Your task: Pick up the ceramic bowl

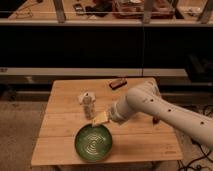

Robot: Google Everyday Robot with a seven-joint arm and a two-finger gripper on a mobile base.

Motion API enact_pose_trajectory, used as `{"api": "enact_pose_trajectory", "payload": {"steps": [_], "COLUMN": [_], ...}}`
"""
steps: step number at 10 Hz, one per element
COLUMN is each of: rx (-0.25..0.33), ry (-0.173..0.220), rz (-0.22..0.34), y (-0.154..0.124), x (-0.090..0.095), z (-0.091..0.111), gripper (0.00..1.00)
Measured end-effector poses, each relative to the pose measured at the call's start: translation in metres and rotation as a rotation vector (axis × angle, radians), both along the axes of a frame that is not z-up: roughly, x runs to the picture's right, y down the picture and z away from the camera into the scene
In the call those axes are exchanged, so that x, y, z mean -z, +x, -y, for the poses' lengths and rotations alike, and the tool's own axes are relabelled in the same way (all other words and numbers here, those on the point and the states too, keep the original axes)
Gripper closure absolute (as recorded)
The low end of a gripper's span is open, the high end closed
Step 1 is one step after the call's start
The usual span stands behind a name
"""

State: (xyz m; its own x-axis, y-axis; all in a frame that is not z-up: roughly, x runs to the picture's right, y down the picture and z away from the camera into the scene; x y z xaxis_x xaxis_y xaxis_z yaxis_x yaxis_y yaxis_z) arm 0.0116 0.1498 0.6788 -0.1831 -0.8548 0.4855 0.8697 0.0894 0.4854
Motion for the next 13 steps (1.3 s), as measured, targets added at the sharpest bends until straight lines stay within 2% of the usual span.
{"api": "enact_pose_trajectory", "payload": {"steps": [2,4,5,8,9,10,11,12,13], "rx": [0.026,0.029,0.031,0.001,-0.007,-0.009,-0.007,0.01,0.035], "ry": [-0.014,-0.041,-0.048,-0.076,-0.092,-0.103,-0.111,-0.102,-0.088], "rz": [-0.023,-0.038,-0.058,-0.088,-0.096,-0.099,-0.103,-0.099,-0.093], "y": [-0.001,-0.005,-0.005,0.0,0.003,0.005,0.008,0.01,0.012], "x": [-0.022,-0.041,-0.056,-0.082,-0.091,-0.097,-0.103,-0.106,-0.108], "z": [-0.005,-0.016,-0.022,-0.036,-0.042,-0.048,-0.053,-0.055,-0.057], "gripper": [0.2,0.2,0.2,0.2,0.23,0.3,0.42,0.5,0.53]}}
